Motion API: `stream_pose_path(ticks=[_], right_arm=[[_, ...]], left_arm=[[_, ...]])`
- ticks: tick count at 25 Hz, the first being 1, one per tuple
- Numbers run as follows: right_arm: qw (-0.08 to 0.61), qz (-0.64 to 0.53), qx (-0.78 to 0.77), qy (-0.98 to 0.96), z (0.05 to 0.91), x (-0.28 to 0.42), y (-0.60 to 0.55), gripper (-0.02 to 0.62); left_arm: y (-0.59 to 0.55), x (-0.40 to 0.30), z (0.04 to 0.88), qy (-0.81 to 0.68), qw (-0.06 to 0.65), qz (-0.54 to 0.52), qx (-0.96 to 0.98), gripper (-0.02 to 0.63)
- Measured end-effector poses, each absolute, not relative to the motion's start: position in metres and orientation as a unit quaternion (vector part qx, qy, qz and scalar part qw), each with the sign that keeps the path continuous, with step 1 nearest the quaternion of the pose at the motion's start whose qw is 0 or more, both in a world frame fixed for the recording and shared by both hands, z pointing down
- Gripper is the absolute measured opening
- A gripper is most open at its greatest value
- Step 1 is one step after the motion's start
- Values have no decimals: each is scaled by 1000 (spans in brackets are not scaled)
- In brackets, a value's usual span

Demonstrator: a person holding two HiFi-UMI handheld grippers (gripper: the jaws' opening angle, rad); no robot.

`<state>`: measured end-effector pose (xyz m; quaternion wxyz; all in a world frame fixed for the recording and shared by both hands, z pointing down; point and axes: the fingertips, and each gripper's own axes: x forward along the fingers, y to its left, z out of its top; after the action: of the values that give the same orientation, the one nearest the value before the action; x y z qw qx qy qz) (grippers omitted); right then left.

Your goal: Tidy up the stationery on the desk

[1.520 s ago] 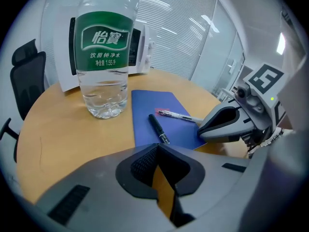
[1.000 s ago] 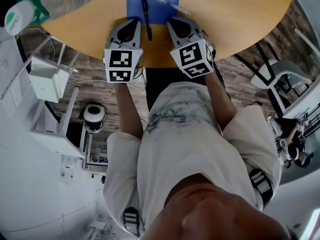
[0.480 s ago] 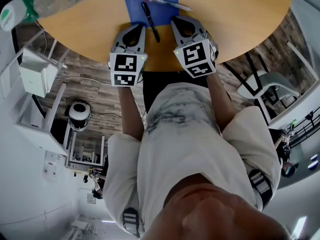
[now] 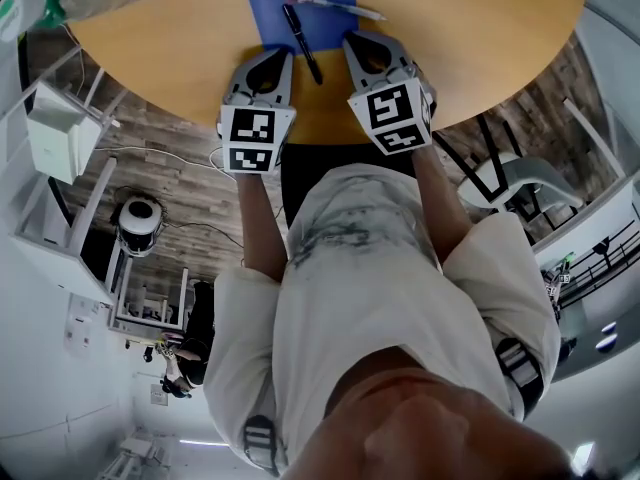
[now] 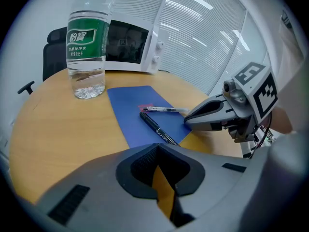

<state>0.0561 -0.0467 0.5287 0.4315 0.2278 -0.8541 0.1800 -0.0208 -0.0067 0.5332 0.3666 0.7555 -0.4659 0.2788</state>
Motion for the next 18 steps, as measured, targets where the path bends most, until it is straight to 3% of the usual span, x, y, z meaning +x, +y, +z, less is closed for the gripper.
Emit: stream_pose_path(ticks=[11, 18], right_arm=[[393, 148, 244, -874, 499, 53, -58, 63], [417, 91, 228, -875, 499, 44, -70, 81]], left_arm=[[-13, -13, 522, -466, 365, 240, 770, 9], [-30, -5, 501, -456, 360, 196, 790, 11]])
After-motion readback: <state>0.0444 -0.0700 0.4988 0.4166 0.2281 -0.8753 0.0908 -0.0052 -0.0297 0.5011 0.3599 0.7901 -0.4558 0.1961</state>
